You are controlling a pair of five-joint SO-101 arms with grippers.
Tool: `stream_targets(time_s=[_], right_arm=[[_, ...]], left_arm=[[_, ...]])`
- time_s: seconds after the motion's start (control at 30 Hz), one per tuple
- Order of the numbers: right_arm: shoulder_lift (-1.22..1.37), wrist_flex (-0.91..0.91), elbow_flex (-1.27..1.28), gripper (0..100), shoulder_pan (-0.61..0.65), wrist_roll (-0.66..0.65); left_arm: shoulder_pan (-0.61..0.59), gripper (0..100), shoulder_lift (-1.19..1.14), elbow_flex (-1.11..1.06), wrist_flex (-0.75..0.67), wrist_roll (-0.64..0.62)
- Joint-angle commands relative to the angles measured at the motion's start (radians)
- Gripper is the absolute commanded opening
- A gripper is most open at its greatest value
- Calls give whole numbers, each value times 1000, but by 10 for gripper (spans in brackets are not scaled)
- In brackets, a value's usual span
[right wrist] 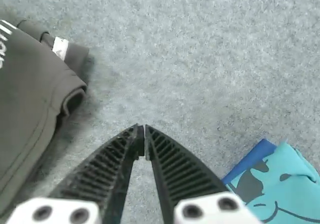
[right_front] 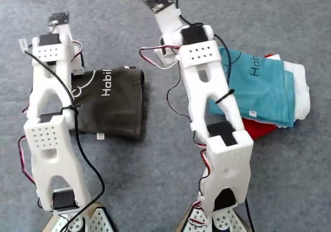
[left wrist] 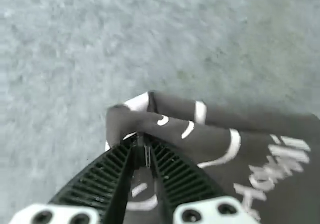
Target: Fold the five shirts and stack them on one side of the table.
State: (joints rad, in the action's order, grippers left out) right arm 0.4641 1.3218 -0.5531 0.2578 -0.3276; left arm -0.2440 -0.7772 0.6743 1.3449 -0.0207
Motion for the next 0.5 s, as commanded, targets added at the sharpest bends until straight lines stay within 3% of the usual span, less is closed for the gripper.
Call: stream_targets(time_s=[0.0,0.27,0.47], right_arm=[[-22,-18,-5,15,-9,5],[24,-20,-7,15,-2,0],[94,-32,-19,15,115,-2]], left_arm=[[-38,30,-58,73,-86,-8],[-163,30,-190,314,-68,-51],[-134,30,-210,446,83,-86]])
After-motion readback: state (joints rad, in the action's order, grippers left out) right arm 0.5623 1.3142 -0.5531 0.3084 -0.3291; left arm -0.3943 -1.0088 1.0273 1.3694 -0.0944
